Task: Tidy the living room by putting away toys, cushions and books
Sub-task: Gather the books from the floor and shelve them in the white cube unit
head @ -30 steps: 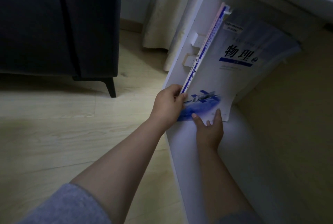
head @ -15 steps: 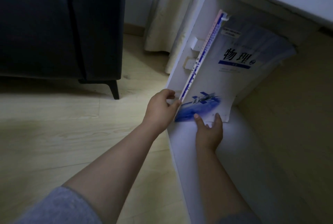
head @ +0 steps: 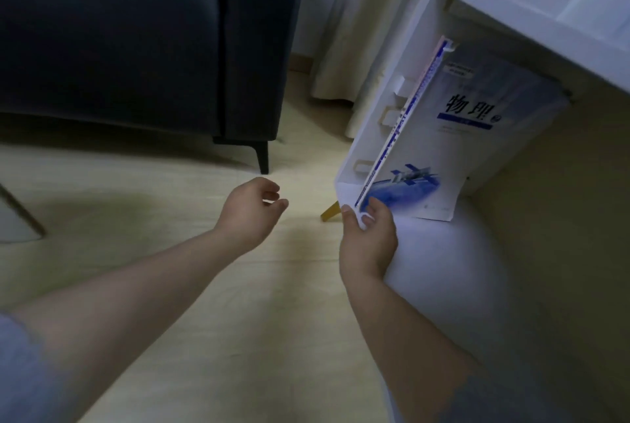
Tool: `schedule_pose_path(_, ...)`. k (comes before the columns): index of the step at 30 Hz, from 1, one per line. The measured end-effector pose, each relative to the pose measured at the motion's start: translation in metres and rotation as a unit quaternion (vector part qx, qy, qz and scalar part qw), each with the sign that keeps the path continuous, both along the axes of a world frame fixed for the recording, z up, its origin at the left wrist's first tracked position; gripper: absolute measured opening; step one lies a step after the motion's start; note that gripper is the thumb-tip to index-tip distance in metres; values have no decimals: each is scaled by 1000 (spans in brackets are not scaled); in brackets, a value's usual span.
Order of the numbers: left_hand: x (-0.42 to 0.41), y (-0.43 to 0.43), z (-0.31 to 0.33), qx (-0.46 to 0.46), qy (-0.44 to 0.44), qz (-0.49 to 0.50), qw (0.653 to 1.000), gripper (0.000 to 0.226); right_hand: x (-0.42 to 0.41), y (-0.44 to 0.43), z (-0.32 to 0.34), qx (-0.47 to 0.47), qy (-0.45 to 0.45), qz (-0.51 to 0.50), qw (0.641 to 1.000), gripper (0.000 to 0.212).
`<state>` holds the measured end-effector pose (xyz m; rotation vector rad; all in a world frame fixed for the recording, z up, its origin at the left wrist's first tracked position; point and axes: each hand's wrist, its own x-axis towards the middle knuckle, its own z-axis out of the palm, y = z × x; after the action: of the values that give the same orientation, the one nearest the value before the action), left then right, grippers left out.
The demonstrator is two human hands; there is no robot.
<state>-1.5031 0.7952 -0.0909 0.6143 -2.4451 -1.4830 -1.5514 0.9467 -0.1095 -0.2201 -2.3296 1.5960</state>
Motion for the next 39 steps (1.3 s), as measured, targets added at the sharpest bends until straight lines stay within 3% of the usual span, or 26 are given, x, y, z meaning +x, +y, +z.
schedule_pose_path(5, 55, -18, -4, -3, -22, 16, 1000, 34, 24, -4, 24, -3, -44, 89, 995, 40)
schedule_pose_path(14, 158, -32, -27, -30, -82, 73, 993, 28, 90, -52, -20, 104, -109, 295, 944, 42)
schedule_pose_path(19, 219, -36, -43, -47, -133, 120, 983, 27, 137, -87, -42, 171, -125, 443, 871, 44)
schedule_pose_path(25, 296, -36, -51, -48, -174, 199, 963, 25, 183, -118, -41, 190, -115, 538, 813, 41)
schedule_pose_path(29, 344, -33, -51, -42, -173, 279, 944, 24, 213, -115, -34, 228, -103, 607, 755, 46)
schedule_pose_path(34, 388, -32, -67, -72, -190, 271, 941, 10, 237, -104, -40, 278, -92, 681, 671, 46)
schedule_pose_path(39, 433, -38, -65, -63, -187, 285, 938, 14, 267, -118, -38, 348, -60, 715, 603, 46)
